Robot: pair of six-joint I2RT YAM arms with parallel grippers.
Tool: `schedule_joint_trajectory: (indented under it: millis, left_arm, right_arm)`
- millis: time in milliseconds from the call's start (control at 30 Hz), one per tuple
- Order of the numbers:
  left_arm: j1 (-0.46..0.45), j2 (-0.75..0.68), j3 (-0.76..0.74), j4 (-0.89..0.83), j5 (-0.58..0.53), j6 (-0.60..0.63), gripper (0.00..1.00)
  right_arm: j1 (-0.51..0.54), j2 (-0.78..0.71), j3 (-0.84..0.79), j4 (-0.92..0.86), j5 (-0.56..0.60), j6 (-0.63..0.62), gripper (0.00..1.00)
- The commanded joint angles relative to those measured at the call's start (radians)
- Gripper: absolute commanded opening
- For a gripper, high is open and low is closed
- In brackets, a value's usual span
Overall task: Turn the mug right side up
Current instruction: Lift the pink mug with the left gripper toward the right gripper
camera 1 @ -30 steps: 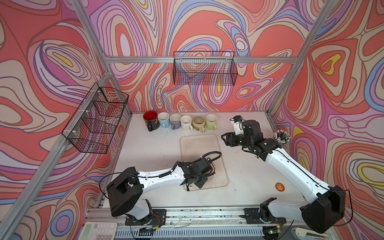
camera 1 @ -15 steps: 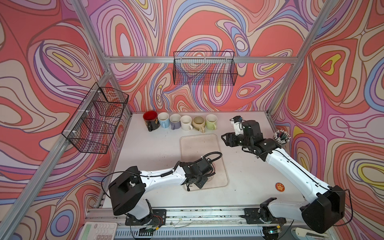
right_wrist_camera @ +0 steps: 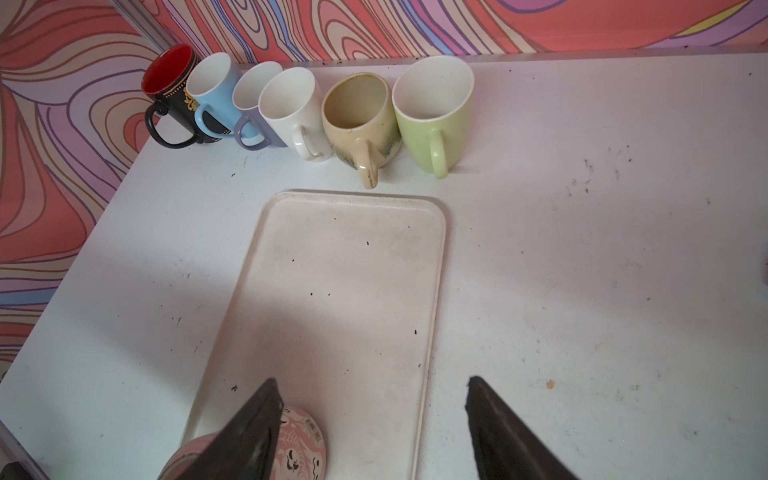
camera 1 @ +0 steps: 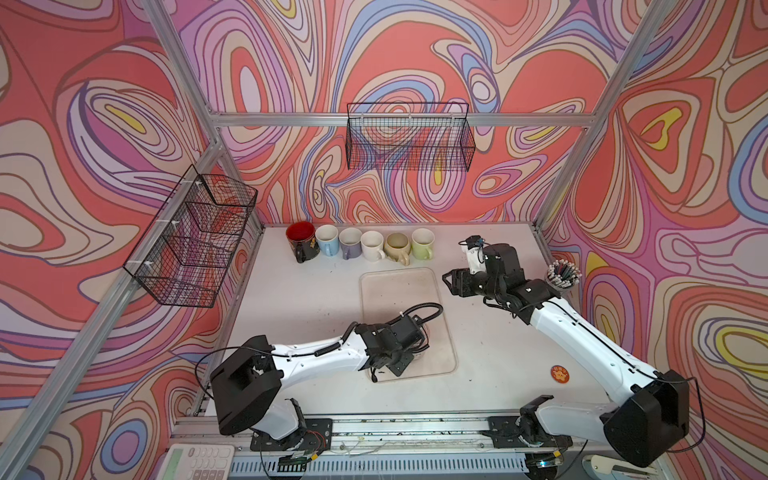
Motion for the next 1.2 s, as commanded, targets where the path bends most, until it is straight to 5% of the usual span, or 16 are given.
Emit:
schedule_joint_trajectory:
  millis: [0, 233, 533, 867, 1167]
  left_arm:
    - [0.015, -0.072, 0.028, 0.047, -0.038, 0.028, 0.0]
    - [0.071, -0.155, 0.036, 0.075, 0.029, 0.012, 0.0]
    - [0.268, -0.338, 0.05, 0.136, 0.275, -0.034, 0.0]
    - [0.489, -0.443, 0.133, 0.207, 0.566, -0.126, 0.0]
    - [0.65, -0.444, 0.123, 0.474, 0.826, -0.301, 0.0]
  right_arm:
    - [0.003, -0.032, -0.015, -0.001, -0.006, 0.011, 0.73]
    - [0.002, -0.05, -0.049, 0.013, -0.004, 0.03, 0.73]
    - [-0.026, -0.066, -0.1, 0.048, -0.044, 0.035, 0.75]
    - [-0.027, -0.121, -0.244, 0.332, -0.371, 0.1, 0.76]
    - [-0.028, -0.115, -0.341, 0.697, -0.66, 0.256, 0.76]
